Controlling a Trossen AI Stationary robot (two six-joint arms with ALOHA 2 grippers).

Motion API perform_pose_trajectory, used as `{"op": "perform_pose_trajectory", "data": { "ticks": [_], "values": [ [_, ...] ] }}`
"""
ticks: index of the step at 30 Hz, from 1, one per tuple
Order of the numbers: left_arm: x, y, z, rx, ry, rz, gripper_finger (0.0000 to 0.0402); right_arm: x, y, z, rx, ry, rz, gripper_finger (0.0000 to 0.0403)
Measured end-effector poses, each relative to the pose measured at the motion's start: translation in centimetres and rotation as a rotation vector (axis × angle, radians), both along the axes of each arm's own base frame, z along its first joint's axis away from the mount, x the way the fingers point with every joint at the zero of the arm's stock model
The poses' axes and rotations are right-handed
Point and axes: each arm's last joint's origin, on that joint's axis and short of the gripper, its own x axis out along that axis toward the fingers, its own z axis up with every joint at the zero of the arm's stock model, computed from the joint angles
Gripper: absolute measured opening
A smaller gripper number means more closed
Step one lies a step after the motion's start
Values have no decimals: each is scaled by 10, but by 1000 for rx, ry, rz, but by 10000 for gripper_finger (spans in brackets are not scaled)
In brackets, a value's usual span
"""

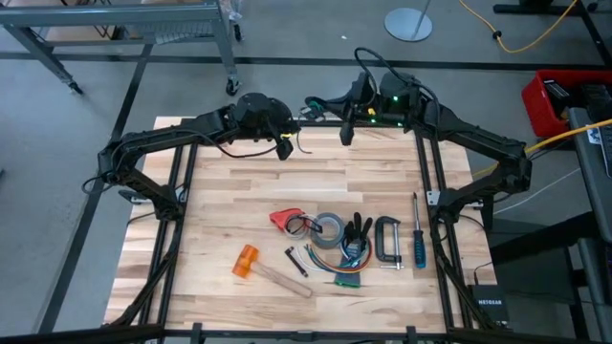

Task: Coil cords
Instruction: Coil the green cable wire on the black spool

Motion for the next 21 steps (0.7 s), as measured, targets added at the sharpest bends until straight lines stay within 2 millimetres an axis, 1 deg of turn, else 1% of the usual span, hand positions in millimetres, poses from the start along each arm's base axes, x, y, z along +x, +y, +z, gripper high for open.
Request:
{"op": "perform_pose_trajectory", "data": {
  "ticks": [5,10,16,21],
  "values": [
    [8,1,-8,-38,-2,14,0,16,-8,-6,-22,-38,-43,1],
    [19,-1,-17,-40,1,-3,0,35,-17,-18,-37,-42,-98,1],
    [25,-6,-15,-24,-41,-28,0,49,-26,-34,-50,7,-214,1],
    [26,-7,-14,-22,-59,-30,0,56,-29,-44,-54,45,-222,1]
  ]
}}
